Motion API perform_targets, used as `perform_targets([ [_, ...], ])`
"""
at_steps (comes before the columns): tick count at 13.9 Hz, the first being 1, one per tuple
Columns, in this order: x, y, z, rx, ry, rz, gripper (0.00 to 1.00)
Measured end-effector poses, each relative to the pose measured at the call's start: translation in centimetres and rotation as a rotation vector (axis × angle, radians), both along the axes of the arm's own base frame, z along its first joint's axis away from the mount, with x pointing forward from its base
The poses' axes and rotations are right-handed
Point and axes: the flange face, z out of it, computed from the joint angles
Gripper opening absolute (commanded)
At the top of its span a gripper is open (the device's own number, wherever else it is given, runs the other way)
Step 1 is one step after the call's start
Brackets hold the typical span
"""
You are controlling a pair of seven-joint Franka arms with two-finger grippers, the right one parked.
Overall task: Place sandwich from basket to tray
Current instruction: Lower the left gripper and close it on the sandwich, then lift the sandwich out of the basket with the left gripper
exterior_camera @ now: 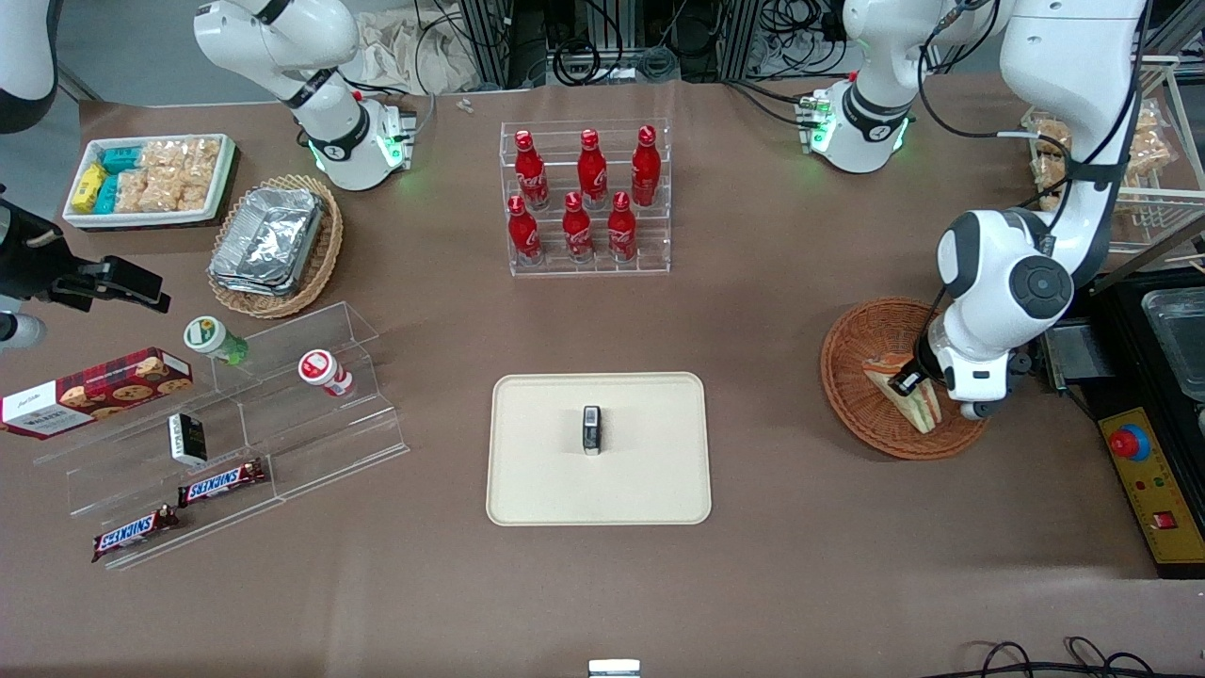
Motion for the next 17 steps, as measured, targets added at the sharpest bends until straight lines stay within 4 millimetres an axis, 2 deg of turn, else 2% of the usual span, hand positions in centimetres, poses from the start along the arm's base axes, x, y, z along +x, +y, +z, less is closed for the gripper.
perform_targets([
  [3, 0.3, -0.1, 0.8, -0.001, -0.018, -0.002, 0.43],
  [7, 1.6, -0.2, 4.7, -0.001, -0.045, -0.005, 0.43],
  [9, 3.2, -0.3, 8.4, 0.002, -0.003, -0.018, 0.44],
  [14, 6.7, -0.3, 20.1, 0.002, 0.021, -0.143, 0.44],
  [17, 7.7, -0.2, 24.0, 0.001, 0.002, -0.271, 0.43],
])
